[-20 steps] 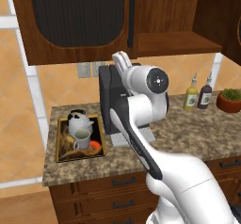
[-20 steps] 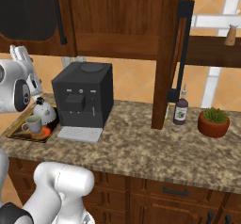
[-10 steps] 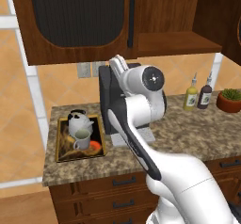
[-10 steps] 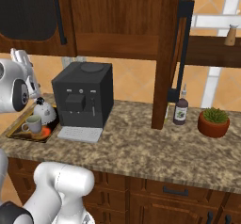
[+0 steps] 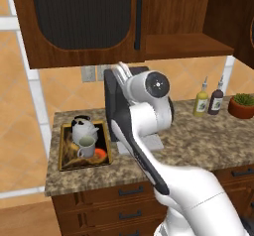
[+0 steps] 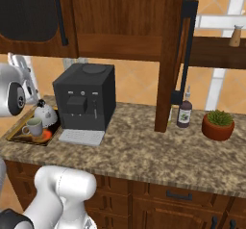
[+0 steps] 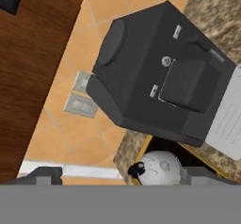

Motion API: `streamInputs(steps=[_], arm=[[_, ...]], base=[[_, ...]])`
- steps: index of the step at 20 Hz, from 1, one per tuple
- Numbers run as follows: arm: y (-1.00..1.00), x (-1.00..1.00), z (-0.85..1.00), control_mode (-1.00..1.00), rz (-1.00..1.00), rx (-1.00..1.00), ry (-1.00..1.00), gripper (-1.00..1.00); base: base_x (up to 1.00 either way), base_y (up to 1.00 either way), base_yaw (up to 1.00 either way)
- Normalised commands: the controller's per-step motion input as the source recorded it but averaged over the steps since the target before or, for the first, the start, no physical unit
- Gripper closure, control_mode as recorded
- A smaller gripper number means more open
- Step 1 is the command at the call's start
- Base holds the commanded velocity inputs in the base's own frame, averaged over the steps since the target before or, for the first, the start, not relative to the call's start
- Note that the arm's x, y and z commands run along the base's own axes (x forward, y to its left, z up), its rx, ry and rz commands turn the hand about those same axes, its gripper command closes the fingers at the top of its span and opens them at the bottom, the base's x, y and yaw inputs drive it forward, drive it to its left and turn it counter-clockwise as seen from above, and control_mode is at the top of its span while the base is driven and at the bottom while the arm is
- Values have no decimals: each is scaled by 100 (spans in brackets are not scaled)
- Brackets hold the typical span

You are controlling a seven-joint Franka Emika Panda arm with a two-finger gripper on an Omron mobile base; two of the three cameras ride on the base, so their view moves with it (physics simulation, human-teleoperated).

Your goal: Pick the kettle from the counter and place it on the tray. Then pick the mug from the cabinet and place it on the tray. Then close the cabinet doors.

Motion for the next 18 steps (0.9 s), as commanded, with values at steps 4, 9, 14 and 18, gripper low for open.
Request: streamInputs(steps=[4, 9, 14, 18], arm=[[-23, -47, -9, -100, -4, 0, -3, -100], [-73, -14, -8, -100, 0, 9, -3, -100], [-79, -6, -21, -100, 0, 13, -9, -100], [-58, -39, -39, -100, 0, 9, -33, -100]], base=[[0, 0, 0], [0, 0, 0], [0, 0, 0], [0, 0, 0]])
